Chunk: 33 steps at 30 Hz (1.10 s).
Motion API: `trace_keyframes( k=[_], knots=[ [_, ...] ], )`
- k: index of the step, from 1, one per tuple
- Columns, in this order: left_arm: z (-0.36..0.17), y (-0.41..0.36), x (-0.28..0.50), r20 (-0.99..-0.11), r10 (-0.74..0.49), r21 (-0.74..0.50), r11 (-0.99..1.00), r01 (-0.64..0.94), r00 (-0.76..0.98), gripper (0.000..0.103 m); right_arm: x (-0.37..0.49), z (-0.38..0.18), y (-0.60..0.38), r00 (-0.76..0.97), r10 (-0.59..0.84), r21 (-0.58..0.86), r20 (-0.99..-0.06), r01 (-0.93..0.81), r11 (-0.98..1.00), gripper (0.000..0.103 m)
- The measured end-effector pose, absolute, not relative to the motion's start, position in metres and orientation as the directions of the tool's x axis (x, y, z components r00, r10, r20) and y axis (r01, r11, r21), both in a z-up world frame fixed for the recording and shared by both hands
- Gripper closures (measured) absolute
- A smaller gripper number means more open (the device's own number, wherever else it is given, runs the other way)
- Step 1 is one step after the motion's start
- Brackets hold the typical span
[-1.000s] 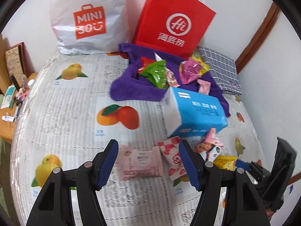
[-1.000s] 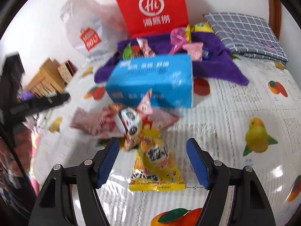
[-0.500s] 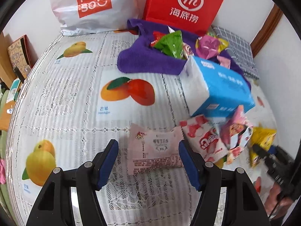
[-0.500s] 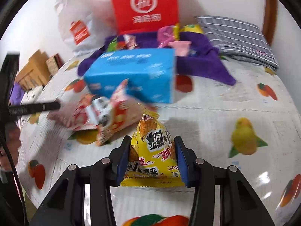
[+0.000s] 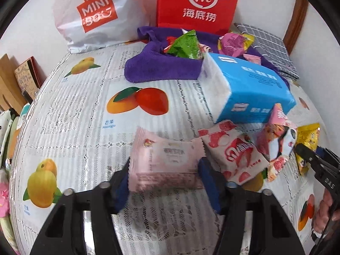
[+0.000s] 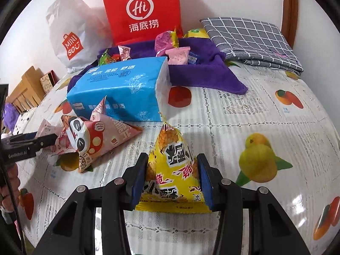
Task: Organize snacks
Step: 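Grasp the pink cake packet with the left tool while the right tool grasps the yellow triangle bag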
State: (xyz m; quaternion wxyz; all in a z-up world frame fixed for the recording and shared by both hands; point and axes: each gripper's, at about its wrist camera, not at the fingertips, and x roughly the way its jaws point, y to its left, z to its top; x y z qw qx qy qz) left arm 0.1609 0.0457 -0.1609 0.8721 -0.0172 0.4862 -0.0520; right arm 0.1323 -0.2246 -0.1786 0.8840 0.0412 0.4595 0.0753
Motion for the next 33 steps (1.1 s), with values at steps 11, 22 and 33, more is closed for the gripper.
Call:
trace_keyframes(
  k=[11,22,33],
  knots=[
    [-0.152,0.049,0.149,-0.834,-0.125,-0.118,0.992,0.048,0.537,0.071,0.131,-0.18,-0.235,0.564,0.23,0.212,-0.793,-0.098,0.972,0.059],
    [-0.15,0.065,0.142,-0.823,-0.191,-0.21,0.977,0.026,0.535,0.075,0.12,-0.167,-0.243,0.573,0.209,0.2,-0.792,-0.08,0.977,0.061],
    [-0.148,0.077,0.135,-0.811,-0.216,-0.243,0.97,0.023,0.543,0.077,0.118,-0.161,-0.249,0.569,0.226,0.233,-0.791,-0.062,0.971,0.061]
  ],
)
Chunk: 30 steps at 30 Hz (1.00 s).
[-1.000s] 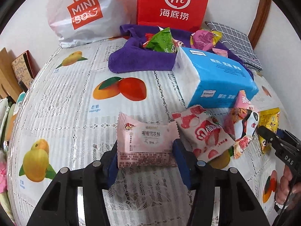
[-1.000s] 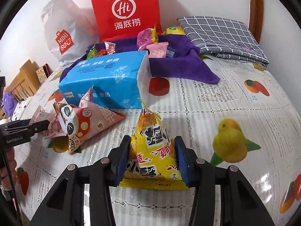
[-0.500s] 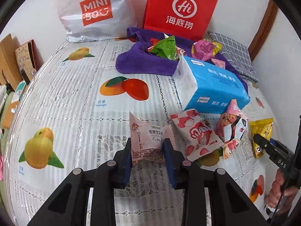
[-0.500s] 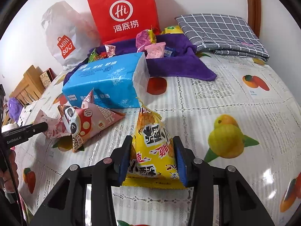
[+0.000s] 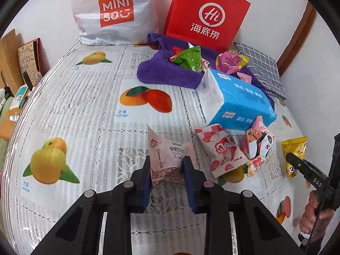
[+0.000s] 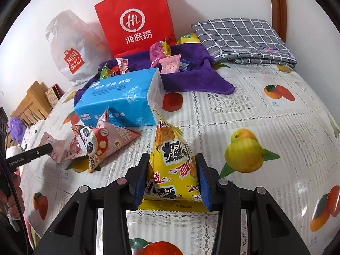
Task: Organize snacks
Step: 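Grasp the pink cake packet with the left tool while the right tool grasps the yellow triangle bag, then carry the pink cake packet and yellow triangle bag over the purple towel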
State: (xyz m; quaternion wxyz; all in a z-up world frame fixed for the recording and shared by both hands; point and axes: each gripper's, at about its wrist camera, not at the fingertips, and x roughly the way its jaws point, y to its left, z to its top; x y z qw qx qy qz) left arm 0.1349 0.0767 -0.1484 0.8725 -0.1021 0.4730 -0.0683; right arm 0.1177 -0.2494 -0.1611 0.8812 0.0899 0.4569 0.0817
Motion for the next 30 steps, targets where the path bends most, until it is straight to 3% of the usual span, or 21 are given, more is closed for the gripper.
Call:
trace_keyframes(
  k=[5,7,11,19,30],
  knots=[
    [-0.157,0.078,0.134,-0.814,-0.225,-0.254,0.967,0.021,0.535,0.072,0.117,-0.164,-0.244,0.561,0.225,0.227,-0.796,-0.068,0.972,0.061],
    [-0.162,0.077,0.137,-0.824,-0.242,-0.266,0.964,0.027,0.512,0.061,0.116,-0.164,-0.243,0.559,0.225,0.224,-0.798,-0.071,0.972,0.061],
    [-0.162,0.067,0.136,-0.82,-0.195,-0.204,0.978,0.044,0.538,0.06,0.116,-0.165,-0.242,0.558,0.228,0.226,-0.798,-0.073,0.971,0.061],
    [-0.156,0.067,0.134,-0.808,-0.208,-0.219,0.974,0.047,0.552,0.075,0.115,-0.164,-0.24,0.555,0.218,0.214,-0.803,-0.073,0.974,0.061],
    [-0.141,0.072,0.121,-0.787,-0.257,-0.262,0.962,0.073,0.561,0.081,0.111,-0.157,-0.233,0.559,0.213,0.201,-0.801,-0.084,0.976,0.061]
  ],
)
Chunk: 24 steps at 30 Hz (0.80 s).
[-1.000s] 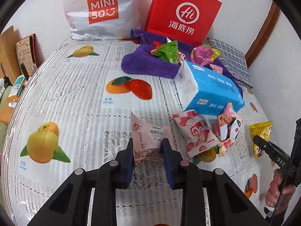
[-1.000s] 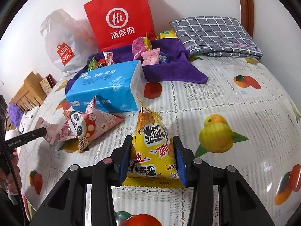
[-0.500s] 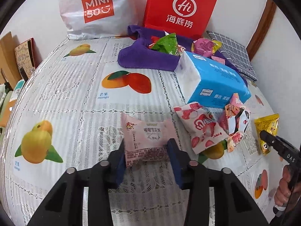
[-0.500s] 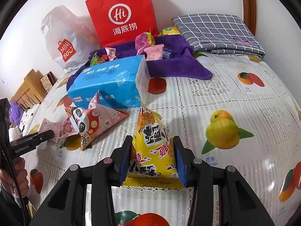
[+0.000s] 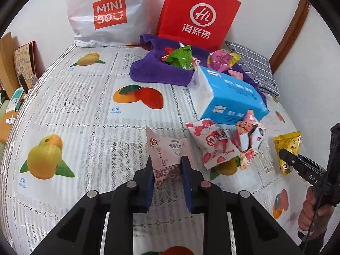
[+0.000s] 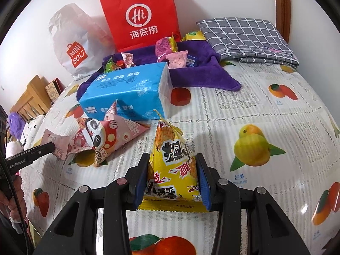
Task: Organize snacks
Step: 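Carry the pink cake packet and yellow triangle bag over the purple towel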
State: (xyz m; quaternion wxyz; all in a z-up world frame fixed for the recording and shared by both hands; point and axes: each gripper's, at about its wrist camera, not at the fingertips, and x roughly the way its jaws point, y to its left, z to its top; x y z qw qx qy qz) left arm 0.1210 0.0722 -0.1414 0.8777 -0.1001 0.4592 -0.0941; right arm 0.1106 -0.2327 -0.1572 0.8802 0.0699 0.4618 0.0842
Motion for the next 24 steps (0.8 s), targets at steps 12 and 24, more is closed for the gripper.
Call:
trace_keyframes(
  k=[12,24],
  knots=[
    [-0.105,0.064,0.11,-0.748,-0.281,-0.257,0.958,0.128,0.602,0.081,0.109,-0.129,-0.226,0.598,0.217,0.186,-0.772,-0.113,0.976,0.061],
    [-0.067,0.034,0.121,-0.727,-0.295,-0.218,0.956,0.199,0.62,0.081,0.122,-0.086,-0.221,0.656,0.228,0.189,-0.72,-0.131,0.973,0.061]
  ],
)
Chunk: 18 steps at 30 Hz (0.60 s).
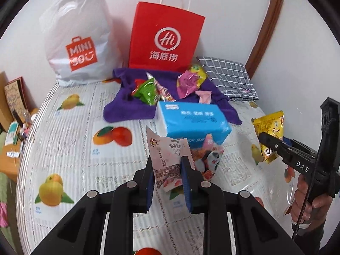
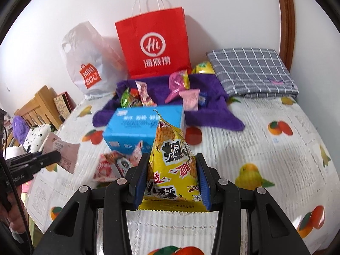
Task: Organize snacks
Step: 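Carry the pink cake packet and yellow triangle bag over the purple towel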
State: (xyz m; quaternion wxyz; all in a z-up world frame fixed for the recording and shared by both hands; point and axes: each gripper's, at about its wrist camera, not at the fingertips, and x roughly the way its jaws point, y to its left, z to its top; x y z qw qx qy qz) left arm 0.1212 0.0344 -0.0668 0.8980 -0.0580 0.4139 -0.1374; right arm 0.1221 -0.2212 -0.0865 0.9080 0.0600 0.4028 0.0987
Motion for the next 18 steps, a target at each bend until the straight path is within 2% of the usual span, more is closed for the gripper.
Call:
trace_keyframes(
  k=[6,18],
  knots=[
    [-0.052,0.026,0.14,-0.724,-0.323,-0.236,0.946,0.221,0.609,0.081,0.138,-0.07,-0.217,0.669,0.223,0.176,-0.709,-0.139,0.975,0.061],
    [-0.035,0.019,0.171,-0.727,-0.295,-0.197,0.955,0.223,0.62,0.081,0.174,-0.063,-0.208,0.663,0.23,0.168,-0.713,-0.157,0.973,0.061]
  ],
)
